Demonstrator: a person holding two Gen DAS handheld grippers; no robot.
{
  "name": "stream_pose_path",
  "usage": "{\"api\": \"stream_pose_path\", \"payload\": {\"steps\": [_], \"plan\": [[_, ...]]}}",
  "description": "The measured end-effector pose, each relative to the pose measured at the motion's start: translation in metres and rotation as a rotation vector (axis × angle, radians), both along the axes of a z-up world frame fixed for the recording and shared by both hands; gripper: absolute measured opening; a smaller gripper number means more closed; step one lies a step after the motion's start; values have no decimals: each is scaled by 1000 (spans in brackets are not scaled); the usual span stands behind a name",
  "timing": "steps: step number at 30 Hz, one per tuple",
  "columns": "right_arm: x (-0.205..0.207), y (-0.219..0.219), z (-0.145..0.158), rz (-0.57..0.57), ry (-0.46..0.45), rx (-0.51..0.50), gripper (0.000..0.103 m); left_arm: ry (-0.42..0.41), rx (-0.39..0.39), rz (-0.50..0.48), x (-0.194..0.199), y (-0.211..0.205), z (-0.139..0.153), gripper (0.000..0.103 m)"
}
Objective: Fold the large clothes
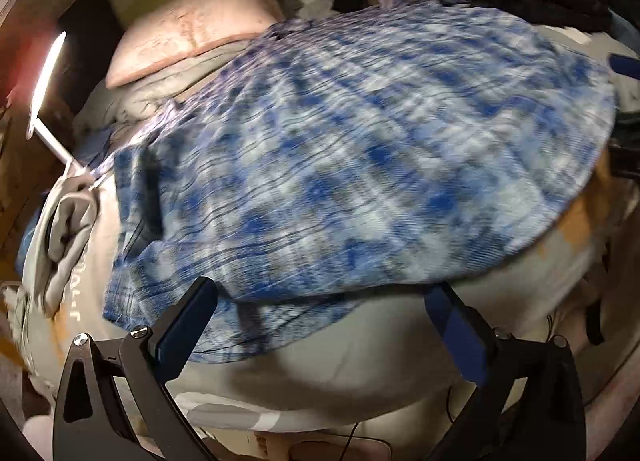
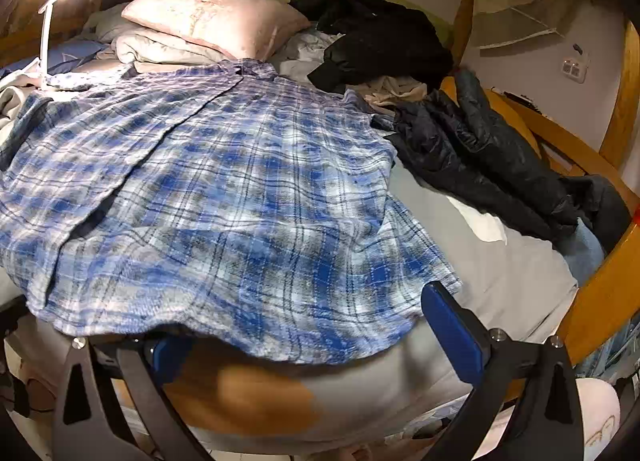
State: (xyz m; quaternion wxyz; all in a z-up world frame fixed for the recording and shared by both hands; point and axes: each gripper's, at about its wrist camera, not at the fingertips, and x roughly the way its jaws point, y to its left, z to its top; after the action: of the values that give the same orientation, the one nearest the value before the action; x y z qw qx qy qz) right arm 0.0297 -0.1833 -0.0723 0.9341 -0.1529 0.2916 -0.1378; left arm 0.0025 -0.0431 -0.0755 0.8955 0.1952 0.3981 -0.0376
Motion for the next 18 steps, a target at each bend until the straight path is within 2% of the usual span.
{"api": "stream_pose_path", "payload": {"steps": [4, 6, 7, 8, 9, 10, 11, 12, 13, 14, 15, 16, 17, 18], "plan": [[1, -2, -1, -38, -9, -28, 103, 6, -22, 153, 18, 31, -4, 103], [7, -9, -4, -106, -1, -70, 103, 21, -108, 226, 29, 56, 0, 103], [9, -14, -5, -125, 5, -56, 103, 20, -163, 257, 31, 67, 3, 102], [9, -18, -5, -121, 15, -19, 103, 3, -201, 280, 31, 76, 6, 96], [9, -21, -5, -105, 24, 23, 103, -16, -217, 292, 31, 81, 8, 82], [9, -21, -5, -82, 29, 57, 103, -31, -230, 295, 31, 85, 11, 74], [9, -20, -4, -61, 28, 70, 102, -40, -251, 286, 30, 87, 13, 54], [8, -17, -4, -50, 24, 62, 96, -50, -265, 285, 29, 88, 15, 32], [8, -14, -5, -40, 16, 42, 91, -70, -265, 295, 27, 89, 18, 22], [8, -11, -6, -36, 11, 19, 79, -89, -257, 304, 26, 90, 20, 9], [8, -8, -7, -34, 7, -4, 62, -107, -254, 314, 25, 92, 23, 7], [8, -6, -8, -32, 8, -16, 51, -123, -263, 321, 24, 95, 27, 6], [9, -7, -8, -30, 12, -9, 26, -142, -278, 328, 21, 98, 33, 5], [8, -9, -6, -29, 14, 9, 16, -164, -285, 332, 18, 99, 38, 4]]}}
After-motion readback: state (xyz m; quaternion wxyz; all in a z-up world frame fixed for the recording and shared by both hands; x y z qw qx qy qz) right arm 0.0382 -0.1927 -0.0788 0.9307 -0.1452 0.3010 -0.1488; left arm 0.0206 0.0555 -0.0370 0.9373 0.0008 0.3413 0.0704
